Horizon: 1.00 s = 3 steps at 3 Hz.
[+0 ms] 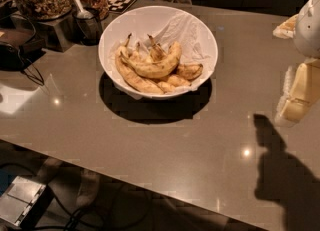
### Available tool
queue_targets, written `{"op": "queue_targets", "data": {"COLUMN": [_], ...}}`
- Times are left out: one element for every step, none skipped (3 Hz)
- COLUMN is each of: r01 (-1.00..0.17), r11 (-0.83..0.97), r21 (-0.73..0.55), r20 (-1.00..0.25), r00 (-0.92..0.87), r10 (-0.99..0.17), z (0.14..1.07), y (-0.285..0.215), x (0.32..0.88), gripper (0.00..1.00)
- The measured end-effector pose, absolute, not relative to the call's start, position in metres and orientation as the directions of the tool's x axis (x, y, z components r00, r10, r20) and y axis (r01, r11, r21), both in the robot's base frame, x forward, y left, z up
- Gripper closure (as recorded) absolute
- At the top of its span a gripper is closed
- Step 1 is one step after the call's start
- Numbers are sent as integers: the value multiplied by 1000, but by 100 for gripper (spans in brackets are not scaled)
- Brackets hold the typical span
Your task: Pick banana from white bowl
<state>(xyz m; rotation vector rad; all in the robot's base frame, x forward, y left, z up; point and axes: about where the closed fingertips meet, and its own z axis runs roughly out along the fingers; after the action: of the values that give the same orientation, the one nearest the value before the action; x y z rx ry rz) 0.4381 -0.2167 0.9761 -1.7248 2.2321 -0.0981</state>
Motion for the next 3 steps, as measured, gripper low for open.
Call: {"op": "queue_targets", "data": {"r01": [-931, -935, -943], "r11": [270, 232, 172], "r21": [-245, -269, -284], "r20": [-207, -210, -204], "r00": [-222, -178, -116], "r10": [-953, -961, -972], "z": [976, 982, 988], "y": [-217, -208, -198], "x": [438, 446, 461], "gripper": [0, 0, 0]}}
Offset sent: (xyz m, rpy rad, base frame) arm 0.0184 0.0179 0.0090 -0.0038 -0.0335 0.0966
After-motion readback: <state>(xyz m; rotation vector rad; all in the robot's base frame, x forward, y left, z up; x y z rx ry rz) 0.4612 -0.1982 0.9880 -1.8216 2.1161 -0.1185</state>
